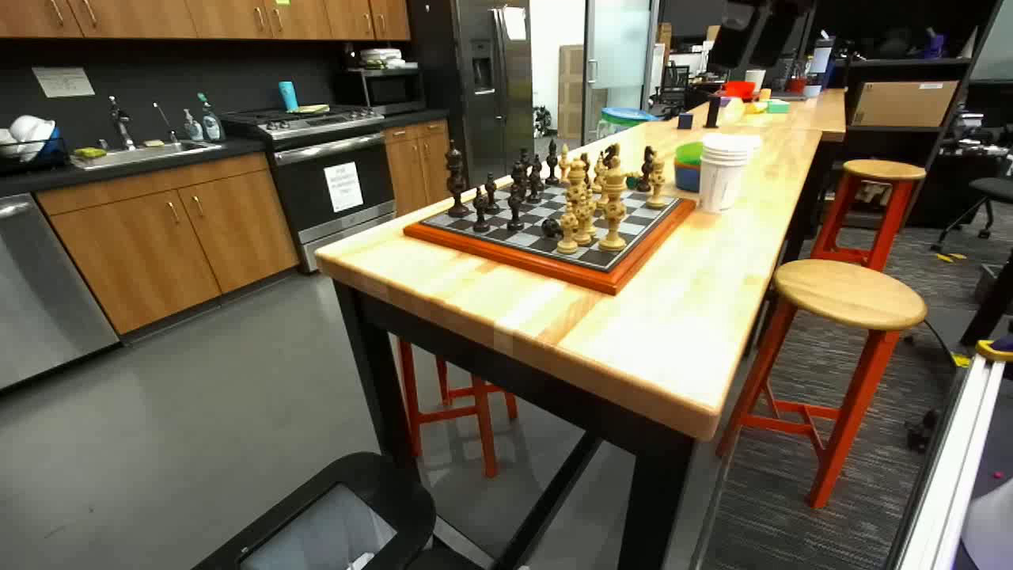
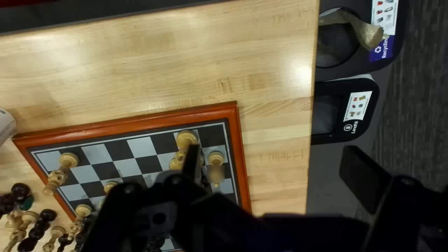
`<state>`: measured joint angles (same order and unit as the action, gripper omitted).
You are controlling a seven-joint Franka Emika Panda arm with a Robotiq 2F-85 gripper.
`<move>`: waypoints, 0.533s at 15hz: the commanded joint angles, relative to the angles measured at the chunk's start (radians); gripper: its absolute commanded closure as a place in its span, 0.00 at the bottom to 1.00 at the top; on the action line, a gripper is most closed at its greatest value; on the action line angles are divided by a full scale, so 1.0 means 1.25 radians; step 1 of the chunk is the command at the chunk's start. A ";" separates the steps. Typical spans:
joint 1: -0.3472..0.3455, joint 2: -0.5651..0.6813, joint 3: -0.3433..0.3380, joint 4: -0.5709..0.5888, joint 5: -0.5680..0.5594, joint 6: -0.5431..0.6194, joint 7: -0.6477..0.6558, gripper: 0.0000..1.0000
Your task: Move the chess piece to the left
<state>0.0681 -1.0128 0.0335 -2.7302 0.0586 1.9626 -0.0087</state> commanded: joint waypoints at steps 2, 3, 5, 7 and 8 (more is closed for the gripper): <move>-0.001 0.001 0.000 0.002 0.000 -0.002 -0.001 0.00; -0.001 0.001 0.000 0.002 0.000 -0.002 -0.001 0.00; -0.001 0.001 0.000 0.002 0.000 -0.002 -0.001 0.00; 0.002 0.015 0.000 0.005 0.001 0.005 -0.005 0.00; 0.005 0.028 -0.003 0.010 0.002 0.013 -0.011 0.00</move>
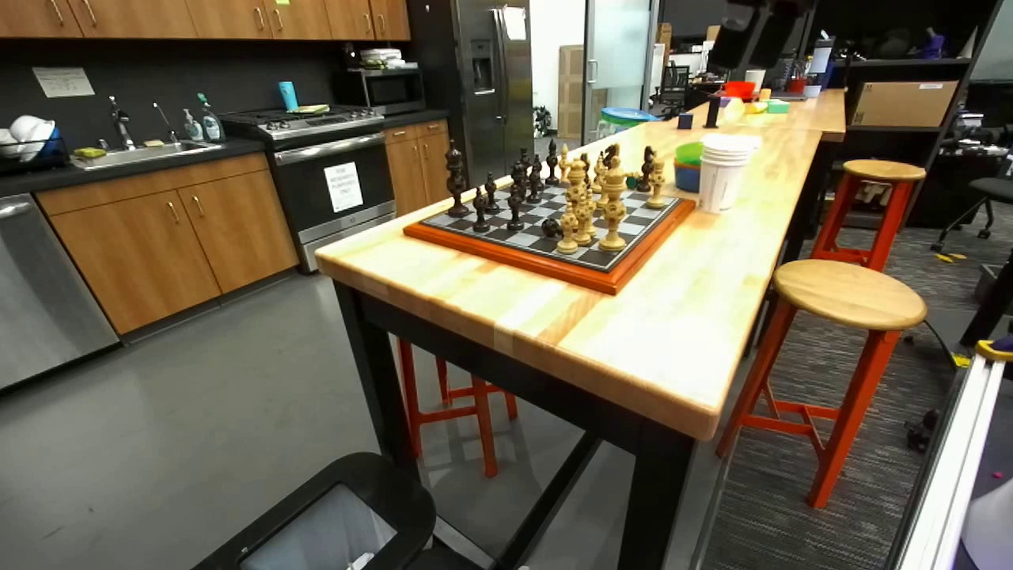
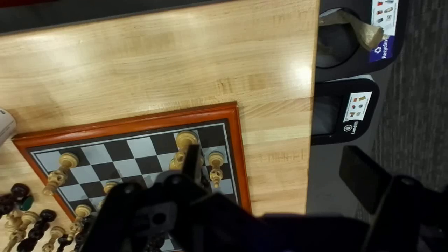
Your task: Move the chess piece to the left
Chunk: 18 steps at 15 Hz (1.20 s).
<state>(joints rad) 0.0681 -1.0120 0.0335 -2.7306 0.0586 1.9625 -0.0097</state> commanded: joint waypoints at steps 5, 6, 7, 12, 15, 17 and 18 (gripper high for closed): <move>0.011 0.193 -0.025 0.076 -0.004 0.120 -0.074 0.00; 0.010 0.238 -0.032 0.099 -0.004 0.145 -0.086 0.00; 0.010 0.277 -0.037 0.121 -0.004 0.162 -0.097 0.00; -0.002 0.442 -0.059 0.245 -0.016 0.231 -0.140 0.00; -0.004 0.425 -0.052 0.224 -0.012 0.231 -0.126 0.00; -0.005 0.445 -0.054 0.238 -0.011 0.232 -0.129 0.00; -0.005 0.446 -0.054 0.239 -0.011 0.232 -0.129 0.00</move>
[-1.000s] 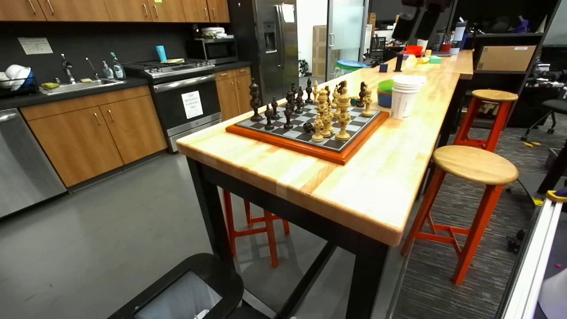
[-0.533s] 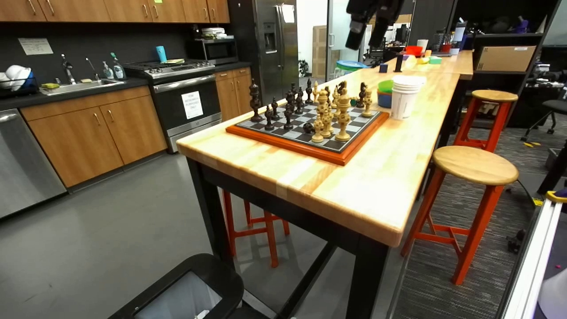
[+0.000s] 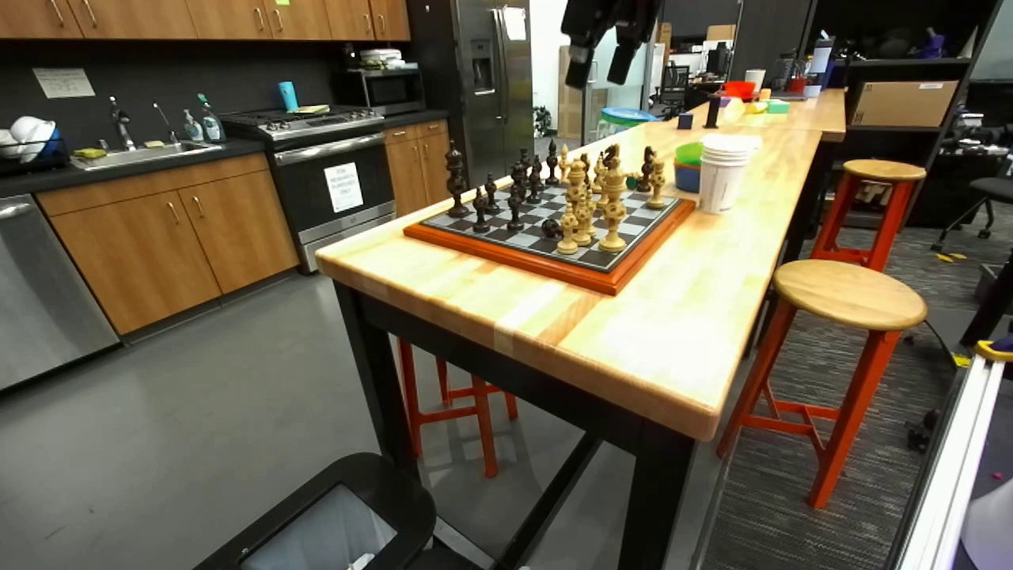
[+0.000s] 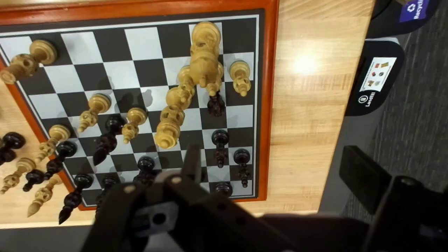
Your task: Move the chess piece to the left
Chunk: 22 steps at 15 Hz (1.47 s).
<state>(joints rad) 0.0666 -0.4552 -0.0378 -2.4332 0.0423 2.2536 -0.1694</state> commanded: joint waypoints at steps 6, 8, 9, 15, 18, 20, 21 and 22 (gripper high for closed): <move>0.001 0.103 -0.023 0.089 0.014 -0.031 -0.057 0.00; 0.000 0.172 -0.036 0.158 0.027 -0.032 -0.085 0.00; -0.003 0.208 -0.041 0.197 0.030 -0.038 -0.098 0.00; -0.045 0.414 -0.040 0.427 0.029 -0.056 -0.123 0.00; -0.056 0.400 -0.027 0.394 0.032 -0.029 -0.113 0.00; -0.059 0.419 -0.026 0.414 0.031 -0.034 -0.113 0.00; -0.059 0.420 -0.026 0.417 0.031 -0.035 -0.113 0.00; -0.059 0.420 -0.025 0.418 0.031 -0.037 -0.113 0.00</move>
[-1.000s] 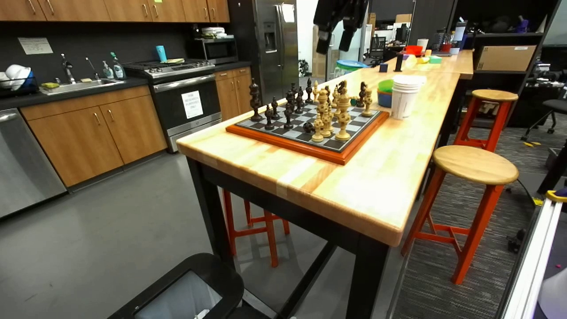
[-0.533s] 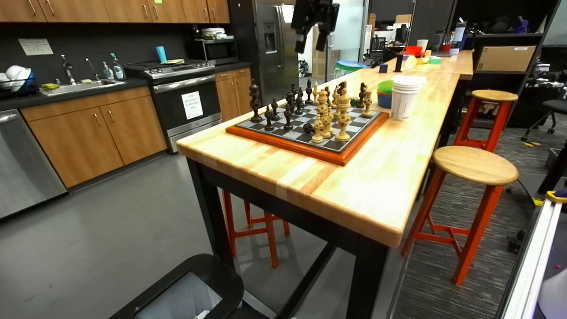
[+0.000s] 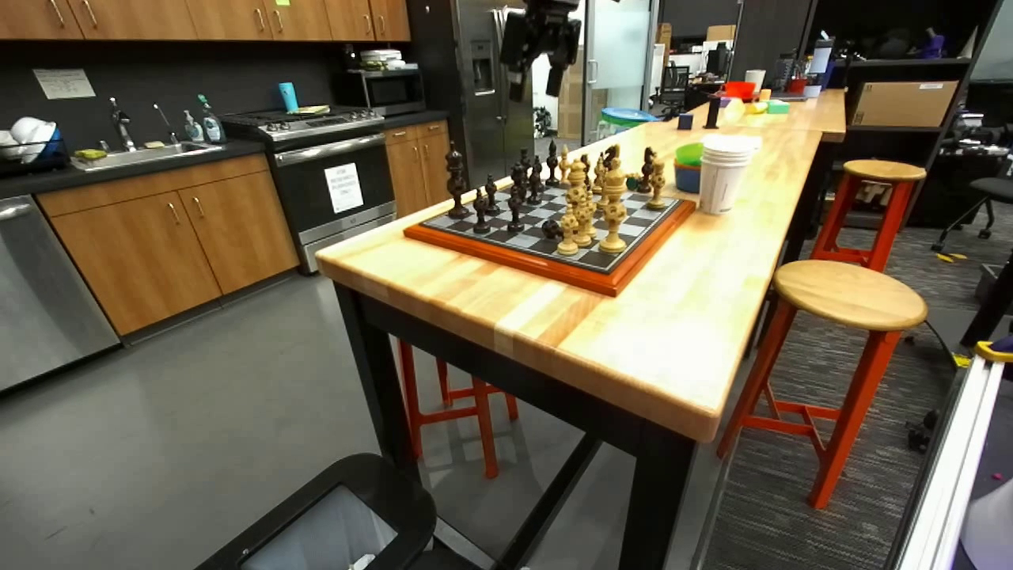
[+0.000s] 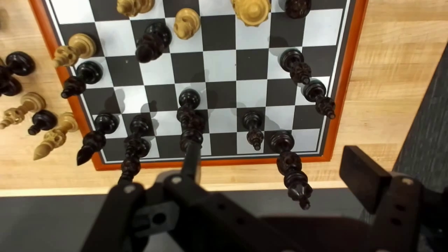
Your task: Move the chess piece to the left
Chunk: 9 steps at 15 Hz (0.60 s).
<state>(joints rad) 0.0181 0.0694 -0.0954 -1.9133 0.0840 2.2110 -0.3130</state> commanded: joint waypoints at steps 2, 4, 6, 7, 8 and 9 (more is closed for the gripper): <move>-0.025 0.015 0.020 0.019 0.006 -0.005 0.003 0.00; -0.036 0.045 0.021 0.053 0.014 -0.022 0.007 0.00; -0.048 0.082 0.021 0.093 0.019 -0.029 0.007 0.00; -0.054 0.101 0.022 0.116 0.021 -0.036 0.007 0.00; -0.061 0.120 0.024 0.139 0.025 -0.041 0.004 0.00; -0.066 0.139 0.025 0.161 0.025 -0.044 0.008 0.00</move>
<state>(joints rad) -0.0357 0.1612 -0.0804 -1.8229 0.0908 2.1970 -0.3061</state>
